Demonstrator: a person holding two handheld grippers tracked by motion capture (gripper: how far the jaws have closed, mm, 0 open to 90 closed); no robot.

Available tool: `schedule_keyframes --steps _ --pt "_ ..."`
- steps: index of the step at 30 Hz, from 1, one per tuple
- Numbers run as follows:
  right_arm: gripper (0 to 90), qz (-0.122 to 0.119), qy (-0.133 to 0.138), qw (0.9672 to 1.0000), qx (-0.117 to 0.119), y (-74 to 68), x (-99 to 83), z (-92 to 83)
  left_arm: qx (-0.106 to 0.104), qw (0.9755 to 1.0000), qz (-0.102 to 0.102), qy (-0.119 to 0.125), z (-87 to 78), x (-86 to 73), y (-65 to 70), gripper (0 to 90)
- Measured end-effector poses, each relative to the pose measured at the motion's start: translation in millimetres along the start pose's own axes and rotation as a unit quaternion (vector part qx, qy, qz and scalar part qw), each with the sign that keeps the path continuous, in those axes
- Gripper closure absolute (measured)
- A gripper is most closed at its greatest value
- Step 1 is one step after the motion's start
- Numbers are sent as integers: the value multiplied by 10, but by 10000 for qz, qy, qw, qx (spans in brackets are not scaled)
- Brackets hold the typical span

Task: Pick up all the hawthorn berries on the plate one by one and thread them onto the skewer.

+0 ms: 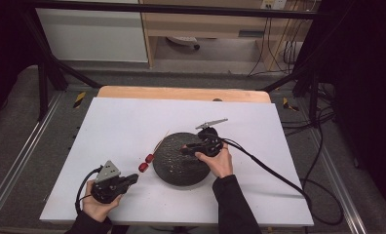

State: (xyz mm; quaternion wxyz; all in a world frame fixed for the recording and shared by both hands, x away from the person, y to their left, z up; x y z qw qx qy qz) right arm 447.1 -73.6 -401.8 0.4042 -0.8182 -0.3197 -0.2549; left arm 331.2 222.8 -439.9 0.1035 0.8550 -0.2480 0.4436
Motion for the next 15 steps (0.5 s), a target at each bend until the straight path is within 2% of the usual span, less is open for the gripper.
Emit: schedule_keyframes --steps 9,15 --pt "627 142 521 9984 141 32 -131 -81 -49 10000 -3 38 11 16 78 883" --pt "628 275 1037 9939 236 68 -220 -122 -50 9999 -51 109 4 20 121 884"
Point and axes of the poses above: each handheld gripper's, and its own axes: z roughly forward along the jaws, x roughly out of its top, y roughly to its right, the point moved 2 cm from there along z, roughly forward along the jaws, and after that the axes turned 13 degrees about x, right-handed, at the moved point
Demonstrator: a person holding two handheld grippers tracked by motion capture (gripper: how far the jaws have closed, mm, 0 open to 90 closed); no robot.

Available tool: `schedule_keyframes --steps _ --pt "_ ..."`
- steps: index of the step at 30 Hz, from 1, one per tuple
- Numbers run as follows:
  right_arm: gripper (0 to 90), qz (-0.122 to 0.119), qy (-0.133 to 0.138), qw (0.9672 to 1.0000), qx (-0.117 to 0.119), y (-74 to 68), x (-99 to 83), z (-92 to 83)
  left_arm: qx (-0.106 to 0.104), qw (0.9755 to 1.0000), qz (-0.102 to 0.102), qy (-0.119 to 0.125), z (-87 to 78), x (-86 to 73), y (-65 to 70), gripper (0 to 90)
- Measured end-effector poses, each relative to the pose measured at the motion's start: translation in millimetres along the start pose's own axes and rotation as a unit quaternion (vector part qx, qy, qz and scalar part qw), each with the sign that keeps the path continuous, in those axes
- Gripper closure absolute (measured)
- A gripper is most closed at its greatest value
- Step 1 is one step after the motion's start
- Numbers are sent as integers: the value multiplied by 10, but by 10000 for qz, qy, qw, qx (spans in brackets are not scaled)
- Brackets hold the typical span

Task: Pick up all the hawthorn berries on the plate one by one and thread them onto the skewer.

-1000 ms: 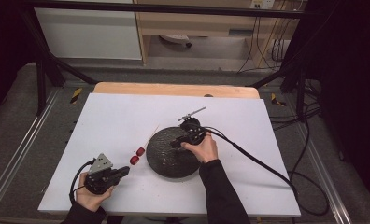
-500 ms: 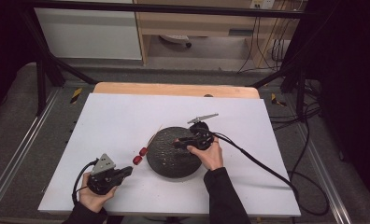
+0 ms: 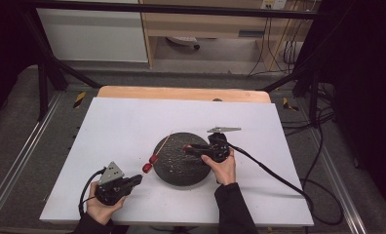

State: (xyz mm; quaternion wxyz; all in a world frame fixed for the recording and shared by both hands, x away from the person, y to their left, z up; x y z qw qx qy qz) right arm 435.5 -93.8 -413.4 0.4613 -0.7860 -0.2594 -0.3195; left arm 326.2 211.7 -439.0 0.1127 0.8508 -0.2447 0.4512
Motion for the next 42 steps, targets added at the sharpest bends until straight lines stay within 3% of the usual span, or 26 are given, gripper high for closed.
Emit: schedule_keyframes --steps 7,16,24,33,42 --pt "628 60 533 9986 40 29 -56 -54 4 10000 -47 3 12 6 33 883" --pt "628 52 1153 9933 101 24 -93 -102 17 9999 -94 62 29 18 120 883" --pt "628 71 1650 9862 148 6 -47 -148 -8 9999 -98 123 45 90 190 883" --pt "628 78 2227 9747 178 -32 33 -214 -32 9997 -90 210 56 172 276 883" --pt "629 55 2530 9673 184 -55 108 -294 -30 9996 -84 273 67 214 330 883"
Point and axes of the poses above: each handheld gripper's, and its own axes: z roughly forward along the jaws, x roughly out of its top, y roughly to its right, the point moved 2 cm from there along z, roughly forward along the jaws, and after that the axes turned 13 degrees about x, right-handed, at the moved point
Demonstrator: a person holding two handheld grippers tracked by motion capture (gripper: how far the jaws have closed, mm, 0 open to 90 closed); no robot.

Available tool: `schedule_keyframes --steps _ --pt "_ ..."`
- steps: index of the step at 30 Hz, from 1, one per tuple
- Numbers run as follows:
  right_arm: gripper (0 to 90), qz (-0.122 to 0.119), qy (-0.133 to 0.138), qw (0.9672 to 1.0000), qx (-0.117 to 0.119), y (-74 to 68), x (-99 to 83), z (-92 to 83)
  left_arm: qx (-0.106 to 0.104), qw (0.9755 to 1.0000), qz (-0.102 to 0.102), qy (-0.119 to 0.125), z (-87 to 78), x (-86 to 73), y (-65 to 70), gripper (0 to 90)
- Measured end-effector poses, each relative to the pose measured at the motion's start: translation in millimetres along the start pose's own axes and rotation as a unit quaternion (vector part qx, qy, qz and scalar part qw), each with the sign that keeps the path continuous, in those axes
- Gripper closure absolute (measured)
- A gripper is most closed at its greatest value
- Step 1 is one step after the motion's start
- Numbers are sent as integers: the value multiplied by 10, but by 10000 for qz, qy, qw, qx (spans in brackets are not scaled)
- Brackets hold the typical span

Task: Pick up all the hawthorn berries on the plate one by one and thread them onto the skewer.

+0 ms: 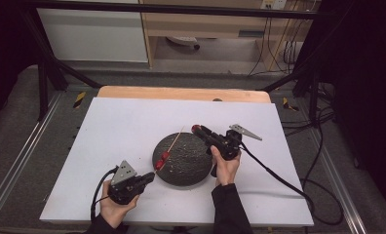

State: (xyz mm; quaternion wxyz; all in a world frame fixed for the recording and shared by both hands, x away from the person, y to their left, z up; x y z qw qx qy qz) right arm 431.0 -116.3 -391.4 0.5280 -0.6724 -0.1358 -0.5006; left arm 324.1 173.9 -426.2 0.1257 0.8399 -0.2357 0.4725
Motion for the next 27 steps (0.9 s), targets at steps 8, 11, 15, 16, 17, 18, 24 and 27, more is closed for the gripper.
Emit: schedule_keyframes --steps 8,11,15,16,17,18,24,27 --pt "629 23 322 9995 58 -16 76 -19 -63 10000 -18 3 33 35 96 883" --pt "629 23 442 9990 36 -16 100 -22 -83 10000 -19 6 42 39 134 883" --pt "629 77 541 9985 29 0 124 -17 -111 9999 -48 8 54 46 178 883" --pt "629 83 563 9984 31 0 128 -15 -121 9999 -39 9 57 50 187 883" --pt "629 112 570 9983 34 2 131 -14 -134 9999 -58 9 62 56 202 883" --pt "629 127 600 9981 29 4 133 -13 -138 9999 -58 17 66 61 211 884" --pt "629 195 717 9972 48 14 143 -4 -167 9998 -83 33 85 86 260 883" --pt "629 224 764 9968 58 16 146 -1 -180 9998 -92 33 95 92 284 883"
Point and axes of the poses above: each handheld gripper's, and its own axes: z roughly forward along the jaws, x roughly out of its top, y roughly to its right, the point moved 2 cm from there along z, roughly forward along the jaws, and after that the axes turned 13 degrees about x, right-handed, at the moved point
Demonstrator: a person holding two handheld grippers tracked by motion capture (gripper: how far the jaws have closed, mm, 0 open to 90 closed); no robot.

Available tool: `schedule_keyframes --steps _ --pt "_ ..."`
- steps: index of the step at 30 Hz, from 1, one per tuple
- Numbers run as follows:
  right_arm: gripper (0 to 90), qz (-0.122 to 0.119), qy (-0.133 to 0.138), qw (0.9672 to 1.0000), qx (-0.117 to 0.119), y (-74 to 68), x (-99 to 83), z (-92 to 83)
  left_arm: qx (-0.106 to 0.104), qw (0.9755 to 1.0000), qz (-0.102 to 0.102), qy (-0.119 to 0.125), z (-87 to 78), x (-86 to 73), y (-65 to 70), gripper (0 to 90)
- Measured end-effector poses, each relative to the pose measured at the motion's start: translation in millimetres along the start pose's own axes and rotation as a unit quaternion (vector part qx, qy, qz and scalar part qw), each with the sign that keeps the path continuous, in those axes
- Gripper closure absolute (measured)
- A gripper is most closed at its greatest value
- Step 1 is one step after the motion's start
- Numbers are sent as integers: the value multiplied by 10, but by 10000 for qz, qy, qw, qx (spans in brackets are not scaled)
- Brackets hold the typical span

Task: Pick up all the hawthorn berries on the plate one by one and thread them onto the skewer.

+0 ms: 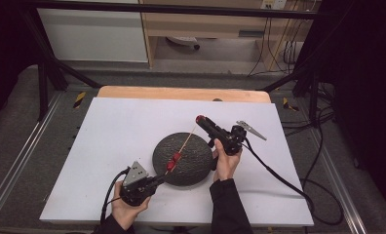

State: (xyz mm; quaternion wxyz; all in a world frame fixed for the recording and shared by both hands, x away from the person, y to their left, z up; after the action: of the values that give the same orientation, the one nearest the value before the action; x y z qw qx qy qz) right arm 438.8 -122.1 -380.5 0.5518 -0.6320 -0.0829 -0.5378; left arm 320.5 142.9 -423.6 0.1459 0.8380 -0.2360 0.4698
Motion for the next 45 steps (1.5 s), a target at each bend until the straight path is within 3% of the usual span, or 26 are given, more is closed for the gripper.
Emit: schedule_keyframes --steps 23,29,36,45 --pt "629 126 165 9997 99 1 -86 27 -34 9998 -182 14 63 41 76 883" --pt "629 191 195 9995 151 -5 -101 29 -57 9994 -342 63 92 66 98 883" --pt "630 244 156 9994 180 -2 -147 37 -56 9989 -467 64 131 117 115 884" --pt "630 227 100 9995 187 -13 -164 29 -11 9989 -465 42 180 147 118 884"
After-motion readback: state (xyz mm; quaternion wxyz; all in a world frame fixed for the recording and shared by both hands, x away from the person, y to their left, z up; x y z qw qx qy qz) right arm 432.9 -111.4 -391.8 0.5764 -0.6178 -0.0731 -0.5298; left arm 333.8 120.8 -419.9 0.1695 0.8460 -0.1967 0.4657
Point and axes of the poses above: each handheld gripper's, and its own axes: z roughly forward along the jaws, x roughly out of its top, y roughly to its right, the point moved 2 cm from there along z, roughly forward along the jaws, and after that the axes turned 13 degrees about x, right-handed, at the moved point
